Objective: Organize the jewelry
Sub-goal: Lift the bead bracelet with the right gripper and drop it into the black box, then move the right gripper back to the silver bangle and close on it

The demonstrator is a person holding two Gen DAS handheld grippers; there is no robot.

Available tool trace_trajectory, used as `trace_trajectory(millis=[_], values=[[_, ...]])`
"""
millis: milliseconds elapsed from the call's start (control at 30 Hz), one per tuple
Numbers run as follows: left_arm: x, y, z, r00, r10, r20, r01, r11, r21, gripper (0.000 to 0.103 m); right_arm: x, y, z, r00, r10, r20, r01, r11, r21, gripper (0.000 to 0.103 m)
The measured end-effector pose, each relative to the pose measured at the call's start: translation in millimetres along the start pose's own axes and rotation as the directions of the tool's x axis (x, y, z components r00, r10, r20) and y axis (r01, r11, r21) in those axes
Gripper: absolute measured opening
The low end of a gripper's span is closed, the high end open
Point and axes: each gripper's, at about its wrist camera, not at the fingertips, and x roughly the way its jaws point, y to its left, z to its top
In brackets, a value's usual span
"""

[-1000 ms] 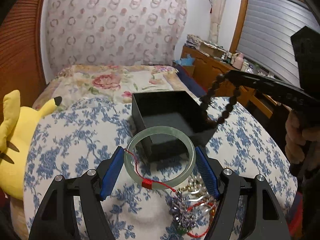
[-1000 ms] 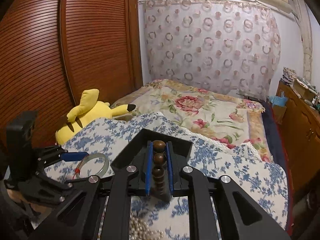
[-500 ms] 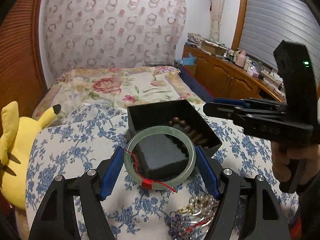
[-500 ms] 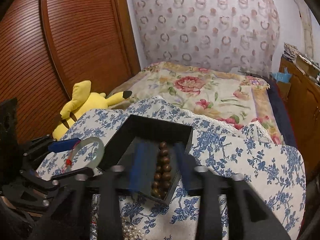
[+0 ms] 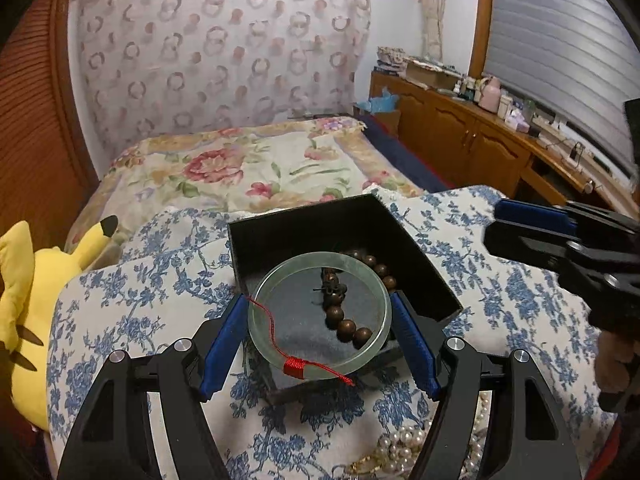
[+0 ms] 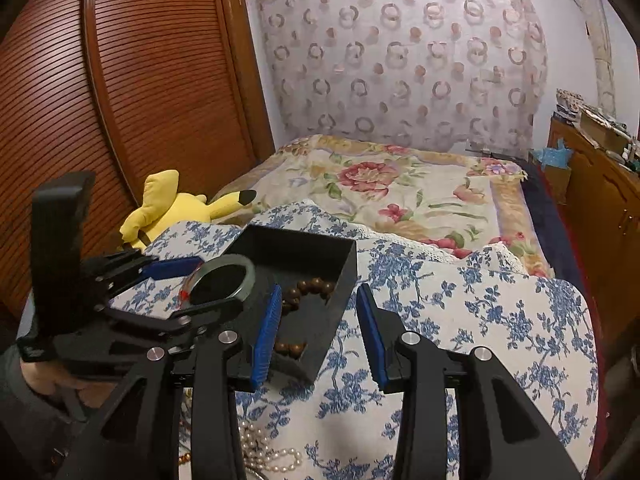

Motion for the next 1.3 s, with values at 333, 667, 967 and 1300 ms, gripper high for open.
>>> trace_trajectory(millis=[333,667,967,1300], values=[[-6,-11,-1,0.999,0.042,0.023,-0.042,0.998,0.039,0.081,-14,-3,-18,1.0,-0.012,0.01,0.013,1.0,-0.01,0.042],[-49,-2,-28,0.997,0.027,0.079,-0.03,0.999,0.032,0.093,-43,7,-58,1.0,-0.018,0.005,0.018,0.999,-0.034,0.042],[-68,0,-73,0.999,0.003,0.055,-0.006,0.998,0.064,0.095,-45,23,-106,0.996,0.005,-0.085,-0.01,0.998,-0.056,0.041],[-71,0,-111,0.999,-0.038,-0.017,0.039,0.998,0.054,0.095,-24,48,-131,0.977,0.023,-0.213,-0.051,0.991,-0.123,0.028]])
